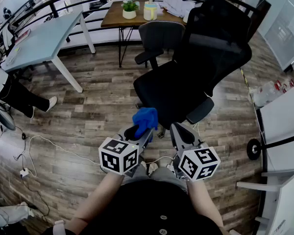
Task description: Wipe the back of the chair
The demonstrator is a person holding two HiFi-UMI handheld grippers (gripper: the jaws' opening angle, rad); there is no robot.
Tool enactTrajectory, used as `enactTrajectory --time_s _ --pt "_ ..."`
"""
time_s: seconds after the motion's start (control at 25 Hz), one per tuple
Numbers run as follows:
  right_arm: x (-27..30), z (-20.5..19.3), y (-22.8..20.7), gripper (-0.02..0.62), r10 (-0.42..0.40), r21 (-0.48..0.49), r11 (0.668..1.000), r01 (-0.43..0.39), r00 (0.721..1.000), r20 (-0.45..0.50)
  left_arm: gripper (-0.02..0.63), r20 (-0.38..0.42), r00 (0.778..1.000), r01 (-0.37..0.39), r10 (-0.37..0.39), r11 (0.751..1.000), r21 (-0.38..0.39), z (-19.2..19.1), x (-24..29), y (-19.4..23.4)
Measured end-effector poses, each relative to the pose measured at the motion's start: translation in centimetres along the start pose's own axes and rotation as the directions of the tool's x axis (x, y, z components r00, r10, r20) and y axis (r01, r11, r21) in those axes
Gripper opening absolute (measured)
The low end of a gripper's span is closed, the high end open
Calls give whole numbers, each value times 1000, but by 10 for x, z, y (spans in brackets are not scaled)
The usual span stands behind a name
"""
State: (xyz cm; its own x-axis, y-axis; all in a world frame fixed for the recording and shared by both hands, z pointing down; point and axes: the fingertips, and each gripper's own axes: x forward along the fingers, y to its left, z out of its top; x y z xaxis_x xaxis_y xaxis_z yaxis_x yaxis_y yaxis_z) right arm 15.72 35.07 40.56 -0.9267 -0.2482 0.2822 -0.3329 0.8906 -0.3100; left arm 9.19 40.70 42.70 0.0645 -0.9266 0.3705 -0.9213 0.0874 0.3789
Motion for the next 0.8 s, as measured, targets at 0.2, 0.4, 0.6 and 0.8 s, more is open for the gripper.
enactTrajectory --time_s 0.2,0.4,0.6,0.8 --pt "8 -7 -12 31 -12 -1 1000 12 999 -37 135 -12 1000 -14 14 1000 -5 0 6 4" --pt "16 0 -14 31 2 -4 1000 -2 1000 -26 135 -16 999 -36 37 999 16 5 13 9" --pt "26 20 -17 31 17 21 1000 -18 999 28 135 -8 998 -55 55 998 25 18 22 18" --pt "34 22 -28 31 41 2 999 -41 999 15 135 11 998 -63 63 998 22 27 38 24"
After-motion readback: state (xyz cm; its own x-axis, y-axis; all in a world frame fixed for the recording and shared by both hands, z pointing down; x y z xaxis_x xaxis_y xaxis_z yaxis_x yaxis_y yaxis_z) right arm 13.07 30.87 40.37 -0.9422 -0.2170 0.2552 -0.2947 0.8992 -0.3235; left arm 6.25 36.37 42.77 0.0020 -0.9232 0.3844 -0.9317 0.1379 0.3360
